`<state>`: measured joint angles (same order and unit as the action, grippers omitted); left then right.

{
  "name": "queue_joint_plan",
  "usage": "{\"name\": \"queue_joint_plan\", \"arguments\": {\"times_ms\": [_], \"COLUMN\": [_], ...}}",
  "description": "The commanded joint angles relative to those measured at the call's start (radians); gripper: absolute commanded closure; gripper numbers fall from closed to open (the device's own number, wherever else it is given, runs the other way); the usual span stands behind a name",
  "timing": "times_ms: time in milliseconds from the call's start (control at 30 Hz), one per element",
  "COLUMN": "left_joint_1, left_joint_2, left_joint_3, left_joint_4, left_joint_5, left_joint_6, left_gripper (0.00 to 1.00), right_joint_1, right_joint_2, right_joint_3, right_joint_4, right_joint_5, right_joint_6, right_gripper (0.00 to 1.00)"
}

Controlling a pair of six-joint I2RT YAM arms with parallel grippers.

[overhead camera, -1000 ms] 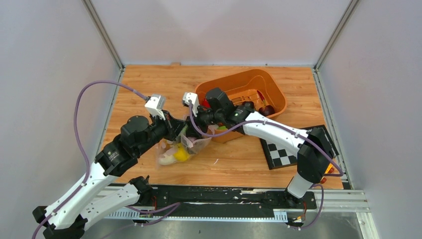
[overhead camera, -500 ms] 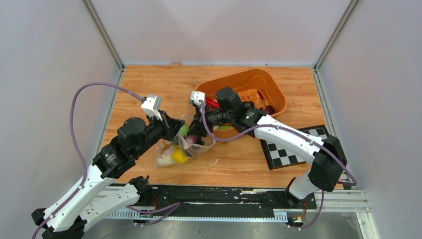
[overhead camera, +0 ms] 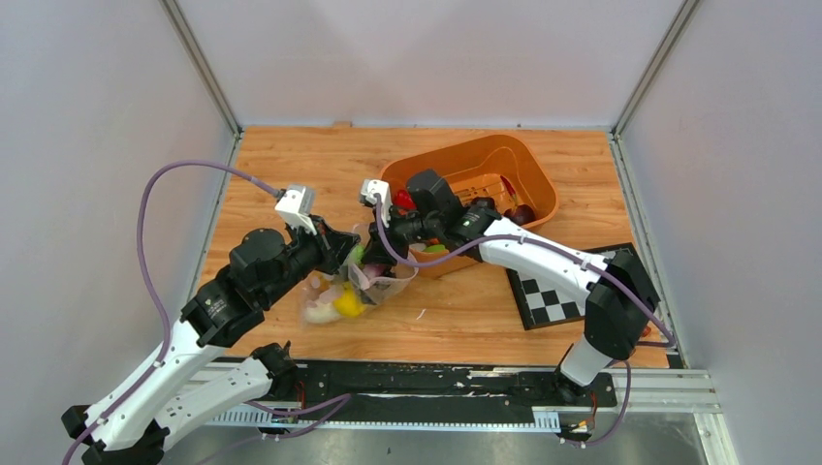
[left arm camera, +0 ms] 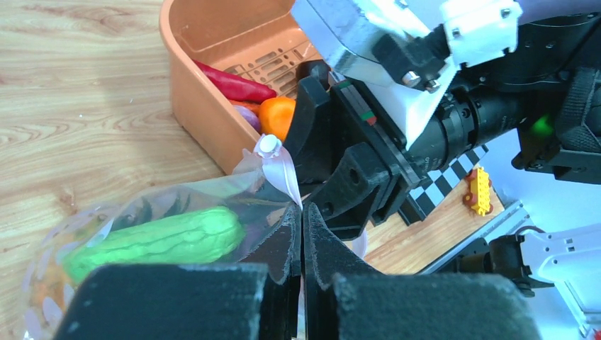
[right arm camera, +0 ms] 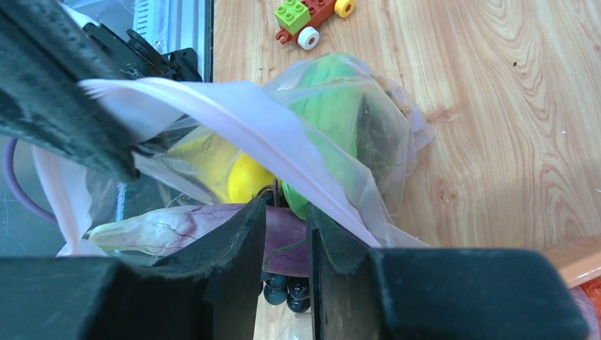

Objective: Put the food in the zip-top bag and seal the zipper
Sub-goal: Place the fake vegetable in the zipper food storage bag.

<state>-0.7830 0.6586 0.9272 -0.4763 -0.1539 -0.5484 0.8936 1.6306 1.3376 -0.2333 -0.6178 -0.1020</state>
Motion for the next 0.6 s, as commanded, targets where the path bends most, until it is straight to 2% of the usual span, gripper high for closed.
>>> {"name": "queue_joint_plan", "arguments": {"times_ms": [0, 100, 233, 567], "left_joint_1": [-0.001, -0.001, -0.001, -0.001], "left_joint_2": [-0.014, -0.016, -0.02, -0.037], "left_joint_3": [0.007, 0.01, 0.006, 0.009], "left_joint_4": [0.107, 0.098, 0.09, 0.033], "left_joint_5": [0.021, 0.01, -0.01, -0.104], "left_joint_6": [-0.015, -0.013, -0.011, -0.016], "left_gripper": [0.99, 0.99, 0.99, 1.0], "right_joint_1": [0.013, 0.016, 0.016, -0.01], "right_joint_2": [0.03, 0.009, -0.079, -0.34], "right_joint_3": [0.044, 0.037, -0.023, -0.17], "right_joint_4": [0.045, 0.055, 0.077, 0.053], "right_joint_5": [0.005, -0.014, 0.006, 0.188], "right_joint_6": [0.027, 0.019, 0.005, -0.066], "right_gripper": [0.7, 0.67, 0.58, 0.47]}}
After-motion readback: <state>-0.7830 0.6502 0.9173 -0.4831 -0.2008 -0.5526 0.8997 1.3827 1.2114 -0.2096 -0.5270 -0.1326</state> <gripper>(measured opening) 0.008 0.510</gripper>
